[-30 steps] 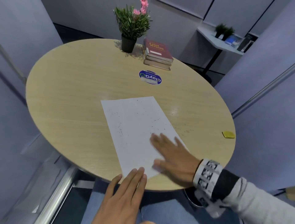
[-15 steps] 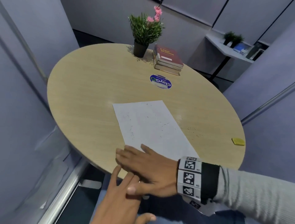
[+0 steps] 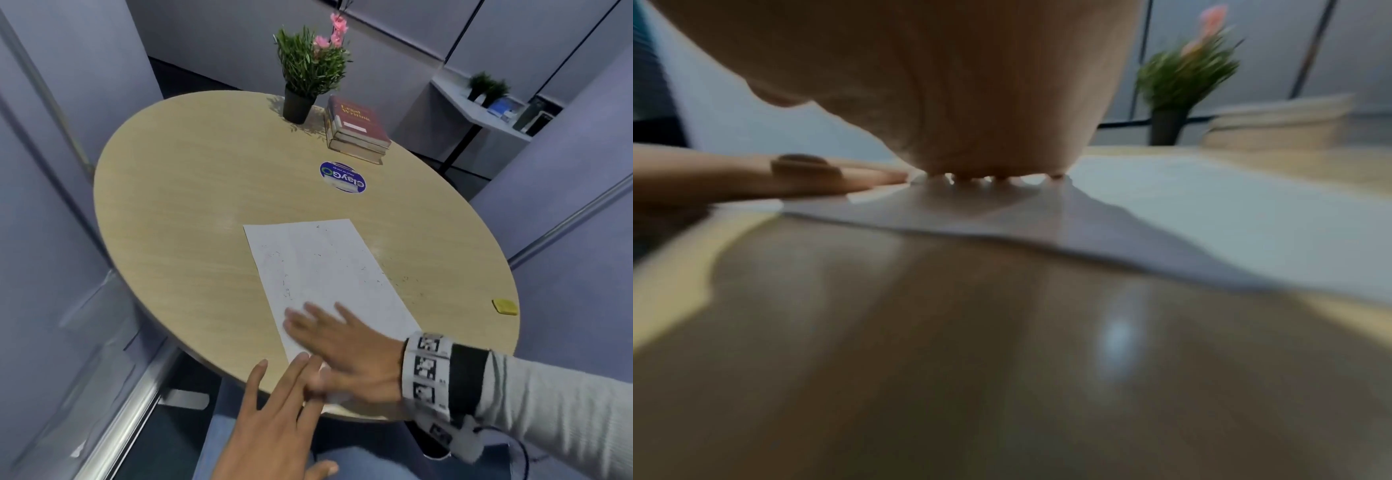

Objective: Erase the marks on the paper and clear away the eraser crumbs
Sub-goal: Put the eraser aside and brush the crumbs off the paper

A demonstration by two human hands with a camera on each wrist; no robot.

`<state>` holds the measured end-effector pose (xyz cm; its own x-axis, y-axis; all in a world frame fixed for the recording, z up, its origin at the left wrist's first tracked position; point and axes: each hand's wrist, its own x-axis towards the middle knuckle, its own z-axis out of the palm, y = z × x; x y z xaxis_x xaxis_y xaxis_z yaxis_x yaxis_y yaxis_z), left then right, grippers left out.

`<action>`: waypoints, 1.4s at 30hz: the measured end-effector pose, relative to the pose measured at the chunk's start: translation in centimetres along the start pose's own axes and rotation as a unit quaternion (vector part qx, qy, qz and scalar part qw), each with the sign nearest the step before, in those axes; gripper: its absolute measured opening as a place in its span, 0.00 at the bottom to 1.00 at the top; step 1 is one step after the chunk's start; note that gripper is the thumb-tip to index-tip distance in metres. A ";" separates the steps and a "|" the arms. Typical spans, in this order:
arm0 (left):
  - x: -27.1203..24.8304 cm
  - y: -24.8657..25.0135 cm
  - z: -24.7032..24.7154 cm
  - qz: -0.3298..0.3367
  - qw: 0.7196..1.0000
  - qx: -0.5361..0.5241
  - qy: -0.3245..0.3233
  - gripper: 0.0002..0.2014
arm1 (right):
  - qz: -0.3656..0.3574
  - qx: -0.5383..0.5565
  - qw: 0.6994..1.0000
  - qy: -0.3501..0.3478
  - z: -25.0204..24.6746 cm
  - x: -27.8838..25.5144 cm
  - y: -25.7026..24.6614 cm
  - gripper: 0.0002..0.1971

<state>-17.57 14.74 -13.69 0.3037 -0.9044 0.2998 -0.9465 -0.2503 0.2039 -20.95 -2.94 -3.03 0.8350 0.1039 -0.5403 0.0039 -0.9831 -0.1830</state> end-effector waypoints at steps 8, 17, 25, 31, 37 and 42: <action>-0.3 0.2 0.1 -0.028 0.999 -0.023 -0.004 0.42 | 0.093 -0.030 0.995 0.021 -1.7 -0.5 3.8 0.55; -0.4 -0.1 0.0 -0.012 1.000 -0.025 -0.005 0.43 | 0.211 0.032 0.975 0.064 -0.6 -1.0 9.7 0.55; 1.0 0.2 -3.3 -0.012 0.993 -0.079 0.086 0.41 | 0.099 0.008 0.993 0.067 -2.9 -1.3 4.7 0.58; 1.1 -1.3 -1.9 -0.039 0.996 -0.054 -0.058 0.47 | -0.103 0.004 0.995 0.018 -2.6 2.1 -3.1 0.47; 0.4 -1.3 -1.5 -0.037 0.997 -0.038 -0.048 0.52 | 0.112 0.019 0.993 0.042 -2.6 2.4 3.7 0.55; 0.7 -1.5 -0.9 -0.038 0.997 -0.038 -0.052 0.48 | 0.033 -0.036 0.998 0.025 -3.3 2.5 0.2 0.56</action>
<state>-15.82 14.76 -12.91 0.3574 -0.9159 0.1825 -0.9088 -0.2961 0.2938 -17.06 -3.40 -1.64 0.8616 0.0323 -0.5066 -0.0142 -0.9961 -0.0875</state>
